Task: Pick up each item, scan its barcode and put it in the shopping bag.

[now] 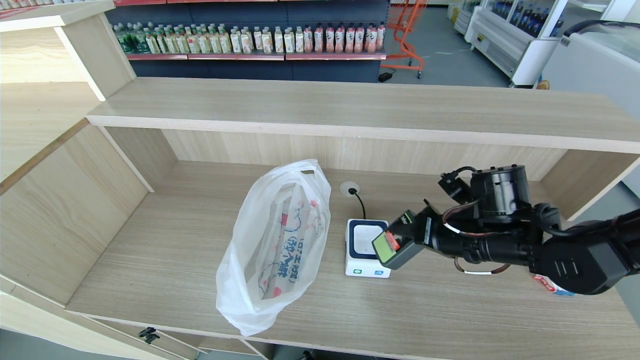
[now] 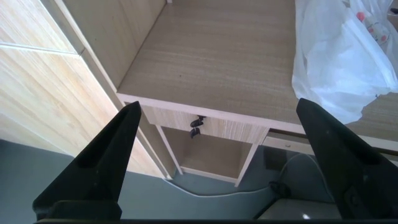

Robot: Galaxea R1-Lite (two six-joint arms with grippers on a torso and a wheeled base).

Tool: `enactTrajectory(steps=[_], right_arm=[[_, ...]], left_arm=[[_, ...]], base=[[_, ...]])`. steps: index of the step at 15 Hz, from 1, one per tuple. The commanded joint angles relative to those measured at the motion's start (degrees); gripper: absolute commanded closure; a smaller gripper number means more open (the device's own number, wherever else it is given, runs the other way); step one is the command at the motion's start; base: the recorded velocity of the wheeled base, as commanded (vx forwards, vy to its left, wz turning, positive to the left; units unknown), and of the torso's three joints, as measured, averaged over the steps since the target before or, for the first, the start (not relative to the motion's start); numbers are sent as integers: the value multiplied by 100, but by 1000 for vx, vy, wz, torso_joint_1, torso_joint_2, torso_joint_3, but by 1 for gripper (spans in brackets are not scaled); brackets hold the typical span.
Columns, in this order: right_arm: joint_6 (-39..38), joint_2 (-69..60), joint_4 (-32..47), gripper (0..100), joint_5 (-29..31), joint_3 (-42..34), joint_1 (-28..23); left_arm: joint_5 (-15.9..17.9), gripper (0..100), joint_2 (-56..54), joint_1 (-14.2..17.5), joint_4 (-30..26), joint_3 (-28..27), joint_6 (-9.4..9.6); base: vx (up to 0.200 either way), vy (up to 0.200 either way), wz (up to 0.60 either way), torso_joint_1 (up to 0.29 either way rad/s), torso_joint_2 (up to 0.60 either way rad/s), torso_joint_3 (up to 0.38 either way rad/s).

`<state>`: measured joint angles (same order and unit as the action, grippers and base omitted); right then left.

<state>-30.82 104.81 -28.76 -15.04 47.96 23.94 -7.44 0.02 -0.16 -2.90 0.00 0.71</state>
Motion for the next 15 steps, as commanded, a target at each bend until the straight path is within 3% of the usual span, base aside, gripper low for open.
enactTrajectory(steps=[1, 6, 12, 15], right_arm=[[6, 584, -139, 100, 142, 381, 216], [23, 1023, -139, 100, 362, 935, 462], [507, 1076, -113, 100, 406, 970, 383], [-21, 303, 485, 100, 362, 1234, 445]], left_arm=[[-3, 0, -2, 7, 0, 0, 0], [-3, 0, -2, -2, 0, 0, 0], [-3, 0, -2, 7, 0, 0, 0], [-3, 0, -2, 7, 0, 0, 0]], base=[[0, 0, 0, 0, 0, 0], [0, 0, 0, 0, 0, 0], [0, 0, 0, 0, 0, 0], [0, 0, 0, 0, 0, 0]])
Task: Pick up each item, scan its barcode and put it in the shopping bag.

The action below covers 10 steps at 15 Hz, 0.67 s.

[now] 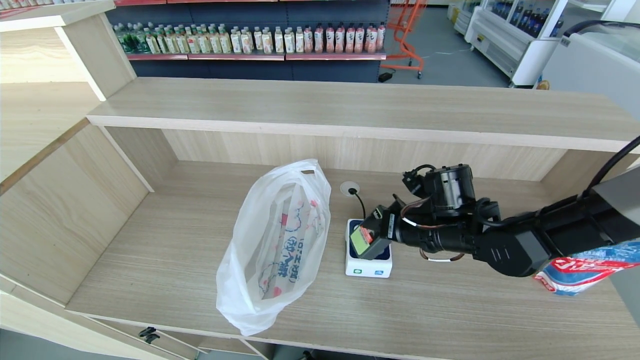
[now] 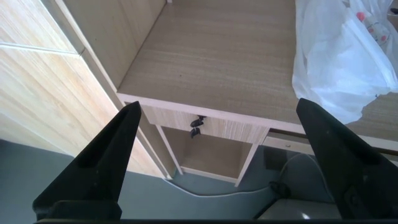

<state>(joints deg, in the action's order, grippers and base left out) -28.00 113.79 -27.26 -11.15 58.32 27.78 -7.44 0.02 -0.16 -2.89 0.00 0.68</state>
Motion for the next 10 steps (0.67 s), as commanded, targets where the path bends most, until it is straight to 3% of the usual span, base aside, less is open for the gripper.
enactTrajectory(steps=[1, 2, 4, 5, 10], right_arm=[[-408, -1078, 766, 100, -27, 364, 87], [-302, -1570, 1047, 100, -10, 391, 87], [1578, -2590, 2111, 100, 289, 391, -440], [2088, -2941, 2304, 100, 509, 285, -642], [2097, -3820, 2330, 100, 720, -655, -933]], left_arm=[[-3, 0, -2, 7, -1, 0, 2], [-3, 0, 6, 7, -1, 0, 2], [-3, 0, -2, 7, -1, 0, 2], [-3, 0, -2, -2, -1, 0, 2], [-3, 0, -2, 7, -1, 0, 11]], base=[[0, 0, 0, 0, 0, 0], [0, 0, 0, 0, 0, 0], [0, 0, 0, 0, 0, 0], [0, 0, 0, 0, 0, 0], [0, 0, 0, 0, 0, 0]])
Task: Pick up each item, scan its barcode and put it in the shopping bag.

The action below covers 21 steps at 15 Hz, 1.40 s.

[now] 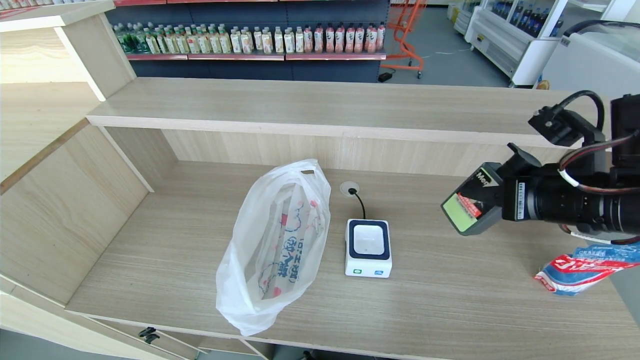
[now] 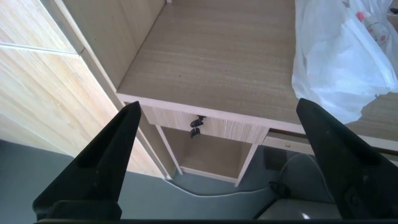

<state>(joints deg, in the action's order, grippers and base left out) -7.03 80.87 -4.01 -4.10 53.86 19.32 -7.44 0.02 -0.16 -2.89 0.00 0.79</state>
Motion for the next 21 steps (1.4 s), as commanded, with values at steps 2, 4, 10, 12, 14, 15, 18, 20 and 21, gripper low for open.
enactTrajectory(steps=[2, 4, 10, 12, 14, 15, 18, 20, 21], right_arm=[[-17, -608, 6, 100, 14, -332, -87], [-307, -766, -12, 100, -21, -587, -51], [-1661, -529, 6, 100, -504, -315, 247], [-1986, -186, 14, 100, -496, -323, 423], [-2223, 447, 6, 100, -478, -323, 458], [-2276, 719, 6, 100, -487, -306, 467], [-2250, 1317, -12, 100, -487, -148, 661], [-2206, 1607, -30, 100, -461, 37, 1074], [-2206, 1739, -47, 100, -452, 143, 1241]], left_arm=[[-3, 0, -2, 7, -1, 0, 0], [-3, 0, -2, -2, -1, 0, 0], [-3, 0, -2, 7, -1, 0, -9], [-3, 0, -2, -2, -1, 0, -9], [-3, 0, -2, -2, -1, 0, -9], [-3, 0, -2, 7, -1, 0, -9], [-3, 0, -2, 7, -1, 0, -9], [-3, 0, -2, -2, -1, 0, -9], [-3, 0, -2, 7, -1, 0, -9]], base=[[0, 0, 0, 0, 0, 0], [0, 100, 0, 4, 1, 4], [0, 200, 0, 0, -2, 2], [0, 0, 0, 0, 0, 0], [0, 0, 0, 0, 0, 0], [0, 0, 0, 0, 0, 0], [0, 0, 0, 0, 0, 0], [0, 0, 0, 0, 0, 0], [0, 0, 0, 0, 0, 0]])
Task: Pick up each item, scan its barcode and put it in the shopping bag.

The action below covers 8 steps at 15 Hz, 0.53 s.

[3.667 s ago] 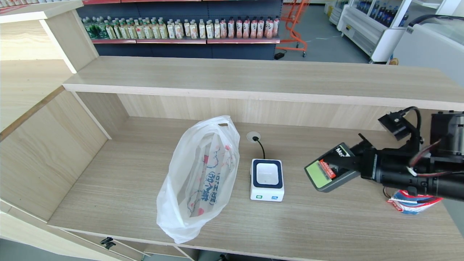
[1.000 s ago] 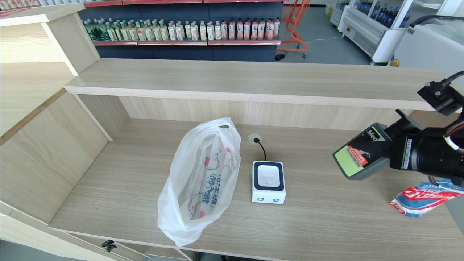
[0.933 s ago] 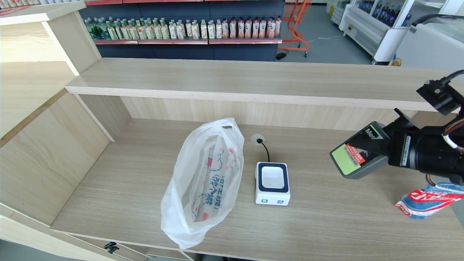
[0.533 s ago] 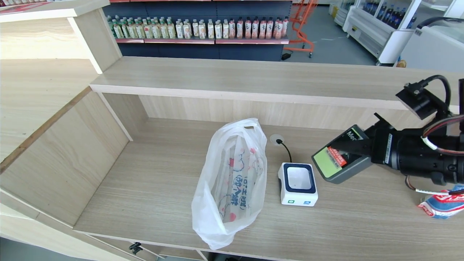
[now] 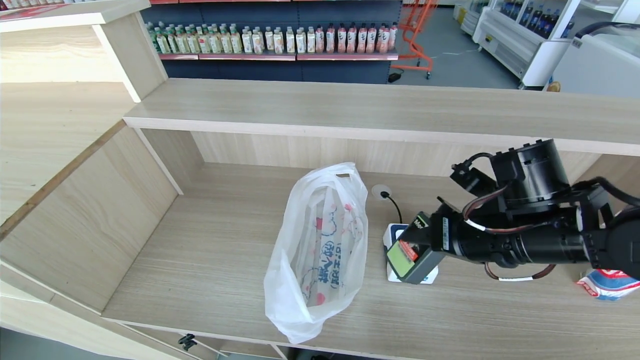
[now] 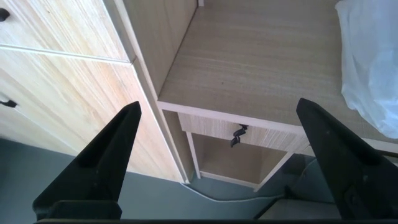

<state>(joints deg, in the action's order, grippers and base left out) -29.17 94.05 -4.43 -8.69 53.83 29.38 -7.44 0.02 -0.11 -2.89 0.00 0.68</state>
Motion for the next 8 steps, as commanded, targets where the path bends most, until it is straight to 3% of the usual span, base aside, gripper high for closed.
enactTrajectory(steps=[1, 5, 8], right_arm=[[131, 676, -199, 100, -1, 303, 376], [1177, 1616, -1781, 100, -36, 250, 604], [2065, 2161, -2335, 100, -27, 259, 850]], left_arm=[[-3, 0, -2, 2, -1, 0, 2], [-3, 0, 6, 2, -1, 0, 2], [-3, 0, -2, -7, -1, 0, 2]], base=[[0, 0, 0, 0, 0, 0], [0, 0, 0, 0, 0, 0], [0, 0, 0, 0, 0, 0]])
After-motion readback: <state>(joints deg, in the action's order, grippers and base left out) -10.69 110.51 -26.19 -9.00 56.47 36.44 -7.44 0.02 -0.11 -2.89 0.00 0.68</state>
